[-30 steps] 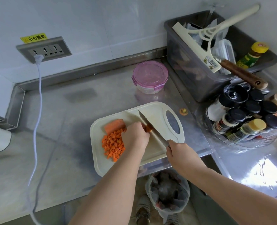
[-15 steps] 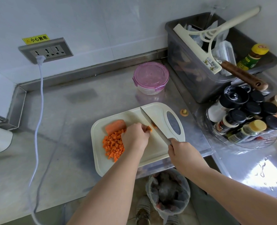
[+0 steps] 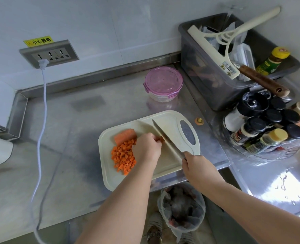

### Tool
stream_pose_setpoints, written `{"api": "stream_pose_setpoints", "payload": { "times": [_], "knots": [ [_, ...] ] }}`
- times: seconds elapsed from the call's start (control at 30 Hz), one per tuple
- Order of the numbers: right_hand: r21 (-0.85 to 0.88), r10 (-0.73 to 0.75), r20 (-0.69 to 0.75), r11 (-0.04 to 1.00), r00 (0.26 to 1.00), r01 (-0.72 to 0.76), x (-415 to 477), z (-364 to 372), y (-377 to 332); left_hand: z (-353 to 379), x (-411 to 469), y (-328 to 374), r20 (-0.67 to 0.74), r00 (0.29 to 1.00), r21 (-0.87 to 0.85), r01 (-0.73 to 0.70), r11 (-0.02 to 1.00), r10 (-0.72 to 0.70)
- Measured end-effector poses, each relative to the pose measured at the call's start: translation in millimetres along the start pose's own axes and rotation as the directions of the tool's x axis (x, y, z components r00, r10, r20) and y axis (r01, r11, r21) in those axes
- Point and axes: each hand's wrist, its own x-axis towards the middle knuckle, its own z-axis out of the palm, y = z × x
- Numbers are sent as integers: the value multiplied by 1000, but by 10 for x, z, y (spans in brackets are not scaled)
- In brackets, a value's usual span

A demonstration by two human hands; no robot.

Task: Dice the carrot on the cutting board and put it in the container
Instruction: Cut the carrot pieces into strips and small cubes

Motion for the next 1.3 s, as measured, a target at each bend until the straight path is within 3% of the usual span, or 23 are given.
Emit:
{"api": "stream_pose_setpoints", "payload": {
  "times": [0.13,0.47,0.67,0.9,1.1,1.3],
  "knots": [
    [18,-32,-50,999,998,33,-11,-25,-60,18,8,-7,-17,999,-40,26,999,-27],
    [-156,-39,40,987,998,45,-43,39,-112,41,38,-19,-33,999,4,18,1000,-18],
    [-84,9,35,996,999,-6,-39,41,-150,39,56,-25,-23,1000,17,20,1000,-20],
    [-108,-31,68,993,997,38,-27,-49,-197,37,91,-22,10,999,40,42,998,-42],
    [-232,-13,163,971,987,51,141,33,-134,26,94,-27,10,998,37,58,998,-59],
    [-174,16,101,985,995,1,147,117,-109,-15,70,-25,11,998,30,59,998,-59]
  ]
}}
